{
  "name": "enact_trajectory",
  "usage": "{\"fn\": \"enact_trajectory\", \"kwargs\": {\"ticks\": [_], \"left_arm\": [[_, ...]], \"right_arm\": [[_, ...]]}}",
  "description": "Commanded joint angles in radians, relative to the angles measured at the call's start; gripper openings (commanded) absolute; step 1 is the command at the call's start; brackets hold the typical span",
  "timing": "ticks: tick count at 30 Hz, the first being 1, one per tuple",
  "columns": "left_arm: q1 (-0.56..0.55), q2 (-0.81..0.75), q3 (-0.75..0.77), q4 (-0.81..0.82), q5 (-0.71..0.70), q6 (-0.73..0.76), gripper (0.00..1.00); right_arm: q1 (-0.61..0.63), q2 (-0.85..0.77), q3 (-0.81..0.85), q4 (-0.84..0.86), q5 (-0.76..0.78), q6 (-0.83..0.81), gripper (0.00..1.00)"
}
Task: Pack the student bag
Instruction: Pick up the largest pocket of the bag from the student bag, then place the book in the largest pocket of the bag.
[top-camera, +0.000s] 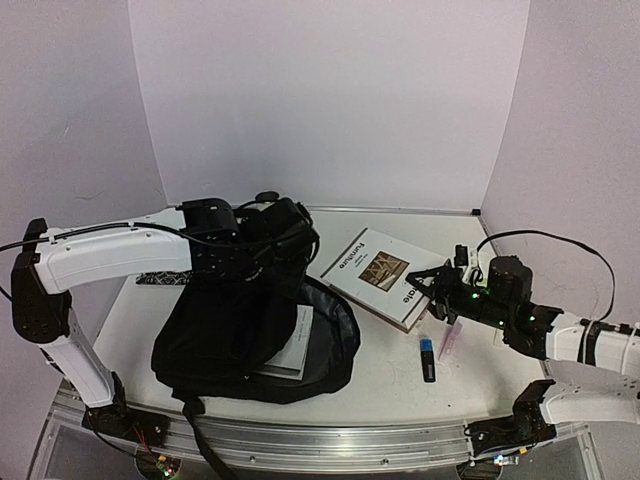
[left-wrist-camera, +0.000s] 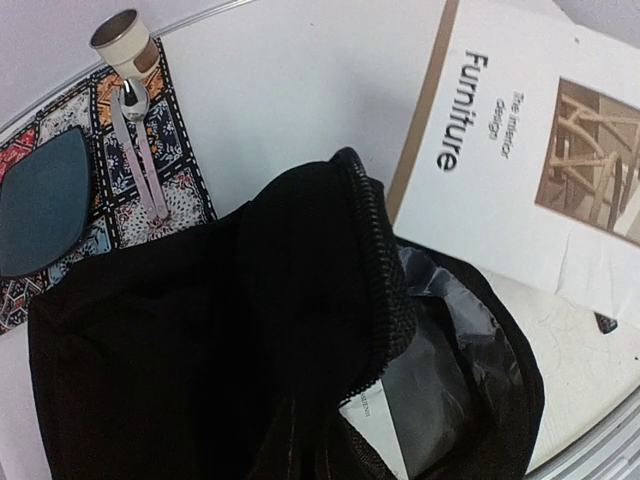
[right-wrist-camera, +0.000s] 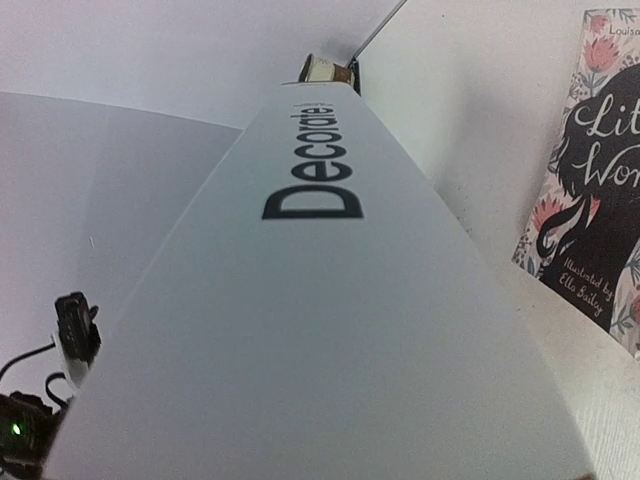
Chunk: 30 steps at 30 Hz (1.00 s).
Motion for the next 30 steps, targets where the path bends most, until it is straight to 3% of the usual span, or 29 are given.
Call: {"fn": "enact_trajectory", "kwargs": {"ticks": [1,12,19,30], "left_arm": [[0.020,-0.059,0.088,0.023,0.010,0.054,0.00],[0.027,-0.099,0.136,0.064,0.073,0.078,0.00],[0.027,-0.138,0.123,0.088,0.083,0.058,0.00],[0.027,-0.202,0.073,0.149,0.148,0.032,0.00]], "right_arm": [[0.007,-0.076,0.048,-0.060,-0.079,-0.013,0.42],[0.099,0.014,0.126,-0.078,-0.164,-0.003,0.43],[0.232,0.206,0.213,-0.003,-0.130,0.018,0.43],[0.336,0.546,0.403,0.176,-0.147,0.103,0.43]]}}
